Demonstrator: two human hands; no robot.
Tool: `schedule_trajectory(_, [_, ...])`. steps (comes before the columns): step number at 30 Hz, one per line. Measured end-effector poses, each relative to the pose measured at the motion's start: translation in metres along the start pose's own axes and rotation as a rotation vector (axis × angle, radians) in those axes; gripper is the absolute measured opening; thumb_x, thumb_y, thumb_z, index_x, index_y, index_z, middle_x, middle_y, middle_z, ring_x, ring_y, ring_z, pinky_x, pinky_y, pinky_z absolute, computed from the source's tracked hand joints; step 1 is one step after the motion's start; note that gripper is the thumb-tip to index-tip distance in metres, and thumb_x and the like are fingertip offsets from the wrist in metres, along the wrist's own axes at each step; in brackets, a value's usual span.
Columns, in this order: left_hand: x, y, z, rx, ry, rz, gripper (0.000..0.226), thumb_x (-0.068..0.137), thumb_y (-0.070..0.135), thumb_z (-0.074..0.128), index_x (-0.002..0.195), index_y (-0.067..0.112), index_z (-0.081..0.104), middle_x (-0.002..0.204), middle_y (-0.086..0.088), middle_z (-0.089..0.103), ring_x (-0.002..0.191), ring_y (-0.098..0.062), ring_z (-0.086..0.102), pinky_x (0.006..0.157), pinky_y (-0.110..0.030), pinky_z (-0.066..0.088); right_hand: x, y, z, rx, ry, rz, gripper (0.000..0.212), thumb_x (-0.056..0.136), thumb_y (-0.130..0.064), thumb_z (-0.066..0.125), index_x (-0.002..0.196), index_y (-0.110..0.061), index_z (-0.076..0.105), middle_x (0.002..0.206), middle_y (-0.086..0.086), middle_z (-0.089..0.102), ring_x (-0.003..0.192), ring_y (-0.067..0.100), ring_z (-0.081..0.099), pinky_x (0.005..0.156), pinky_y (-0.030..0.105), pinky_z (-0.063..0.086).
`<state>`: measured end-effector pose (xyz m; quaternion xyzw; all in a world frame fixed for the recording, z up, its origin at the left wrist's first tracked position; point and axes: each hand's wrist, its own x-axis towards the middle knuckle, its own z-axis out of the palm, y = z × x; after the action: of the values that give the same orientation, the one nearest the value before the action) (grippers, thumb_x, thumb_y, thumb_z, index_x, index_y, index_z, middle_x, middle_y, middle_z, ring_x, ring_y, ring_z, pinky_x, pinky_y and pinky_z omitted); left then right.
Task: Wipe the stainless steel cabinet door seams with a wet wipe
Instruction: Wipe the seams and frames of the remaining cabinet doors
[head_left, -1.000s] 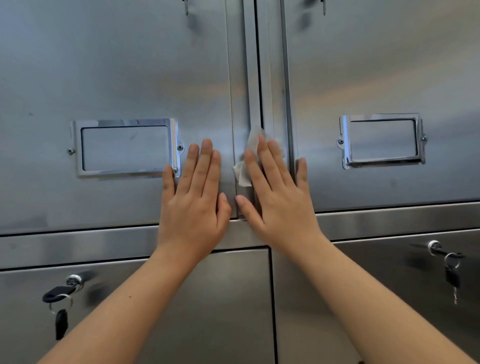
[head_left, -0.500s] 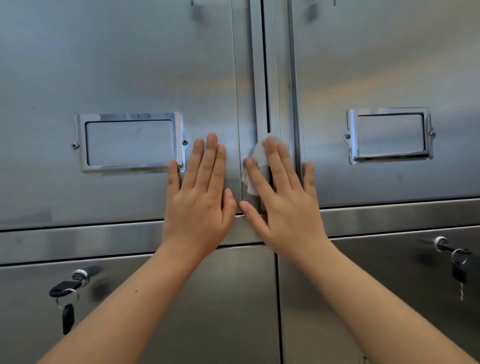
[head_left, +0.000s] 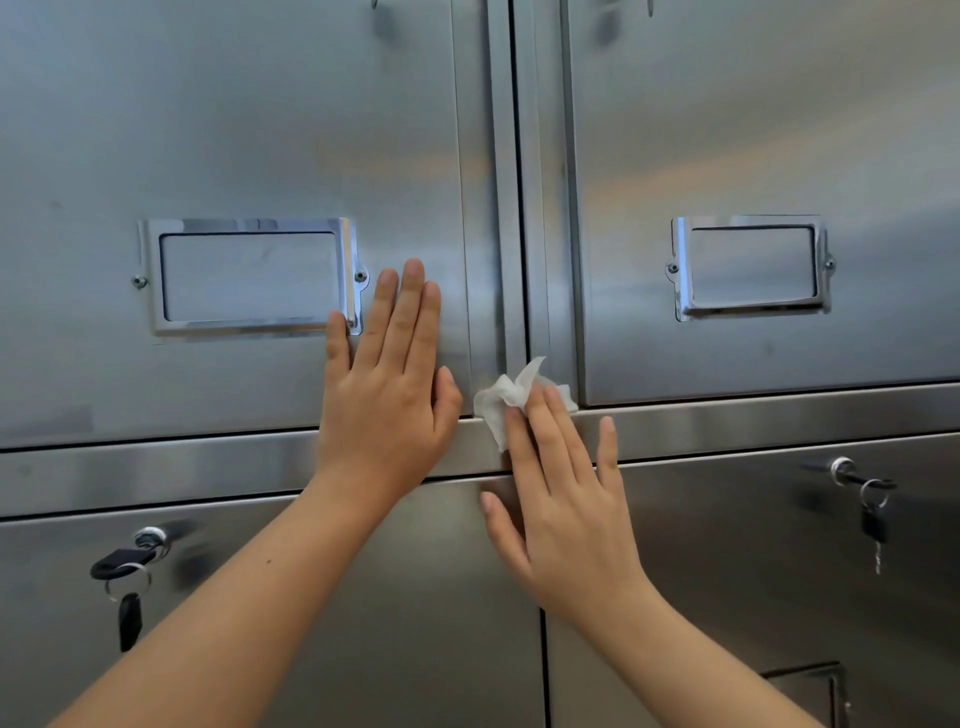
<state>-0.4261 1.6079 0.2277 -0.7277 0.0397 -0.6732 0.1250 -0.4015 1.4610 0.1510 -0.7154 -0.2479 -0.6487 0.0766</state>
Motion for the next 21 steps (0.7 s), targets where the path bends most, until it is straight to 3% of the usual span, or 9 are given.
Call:
schedule_trajectory(14, [-0.001, -0.001, 0.002, -0.013, -0.001, -0.006, 0.061, 0.086, 0.024, 0.033, 0.144, 0.004, 0.027, 0.151, -0.013, 0.023, 0.139, -0.027, 0.02, 0.111, -0.048, 0.007, -0.009, 0.028, -0.015, 0.037, 0.091, 0.035, 0.056, 0.089, -0.032, 0.037, 0.133, 0.002, 0.041, 0.139, 0.024, 0.041, 0.133, 0.032, 0.031, 0.108, 0.053, 0.016])
schedule_trajectory(21, [-0.001, -0.001, 0.003, -0.012, 0.009, 0.001, 0.06, 0.086, 0.022, 0.036, 0.143, 0.002, 0.03, 0.15, -0.014, 0.026, 0.138, -0.028, 0.023, 0.111, -0.048, 0.007, -0.016, 0.048, -0.029, 0.028, 0.095, 0.11, 0.056, 0.087, -0.028, 0.039, 0.131, 0.006, 0.047, 0.139, 0.023, 0.04, 0.133, 0.03, 0.029, 0.108, 0.052, 0.013])
